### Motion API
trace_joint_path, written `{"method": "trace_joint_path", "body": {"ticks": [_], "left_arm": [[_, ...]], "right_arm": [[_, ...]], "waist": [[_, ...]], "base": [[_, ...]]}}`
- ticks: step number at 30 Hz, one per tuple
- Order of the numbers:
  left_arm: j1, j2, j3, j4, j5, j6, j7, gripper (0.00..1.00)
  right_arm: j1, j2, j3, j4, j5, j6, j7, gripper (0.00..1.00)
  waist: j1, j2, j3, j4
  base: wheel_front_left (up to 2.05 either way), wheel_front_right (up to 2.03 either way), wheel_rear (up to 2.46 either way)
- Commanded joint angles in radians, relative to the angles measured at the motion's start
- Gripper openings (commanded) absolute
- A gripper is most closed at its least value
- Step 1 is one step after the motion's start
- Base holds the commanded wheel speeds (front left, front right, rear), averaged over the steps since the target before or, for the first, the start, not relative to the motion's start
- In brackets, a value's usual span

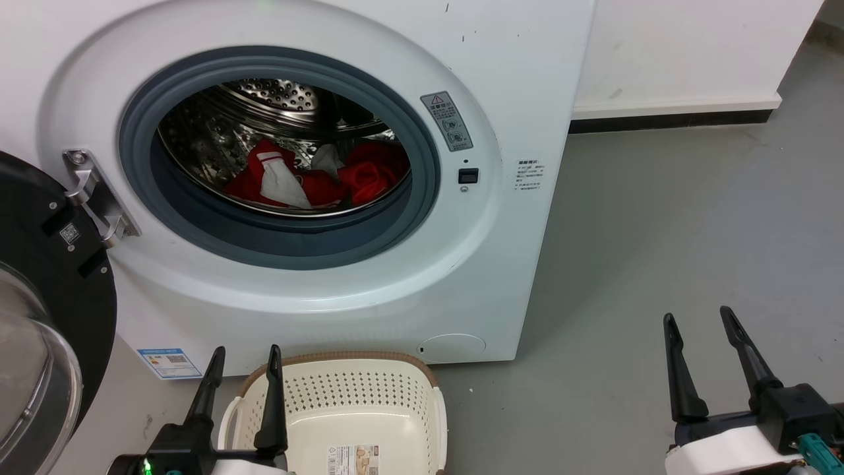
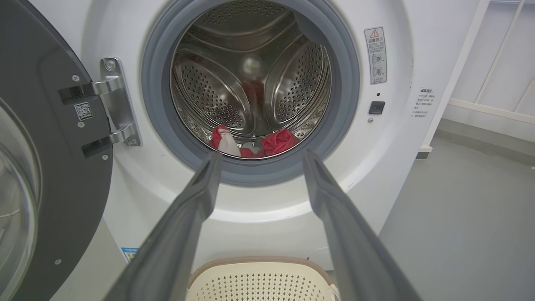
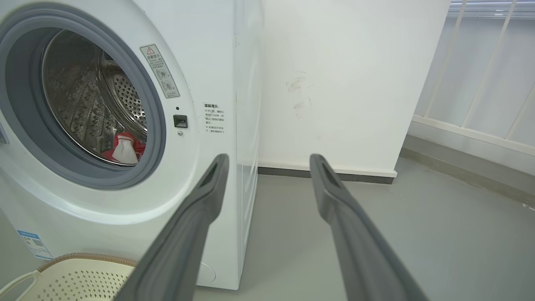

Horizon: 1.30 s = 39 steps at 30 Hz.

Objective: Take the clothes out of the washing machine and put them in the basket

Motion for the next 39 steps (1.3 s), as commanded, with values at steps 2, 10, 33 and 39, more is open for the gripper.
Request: {"method": "trace_joint_path", "body": {"ticks": [2,10,33,39], "left_arm": [[-0.004,-0.003,0.005,-0.003,0.022,0.0,-0.003,1.0],[-0.006,-0.004,0.0,-0.003,0.021,0.015,-0.003,1.0],[-0.606,0.232,0.112,0.267,0.06,-0.071,0.037,1.0],[-0.953,0.356,0.07,0.43,0.073,-0.086,0.25,1.0]], "right_arm": [[-0.005,0.001,0.002,0.002,0.005,-0.001,-0.002,1.0],[-0.013,0.001,0.007,0.003,0.014,-0.001,-0.002,1.0],[-0.192,0.002,0.023,-0.083,0.09,-0.001,-0.002,1.0],[-0.237,0.002,0.052,-0.099,0.116,-0.001,-0.002,1.0]], "waist": [[0.0,-0.0001,0.002,0.0],[0.0,-0.0001,0.012,-0.01],[0.0,-0.0001,0.49,-0.175],[0.0,-0.0001,0.609,-0.208]], "base": [[0.0,0.0,0.0],[0.0,0.0,0.0],[0.0,0.0,0.0],[0.0,0.0,0.0]]}}
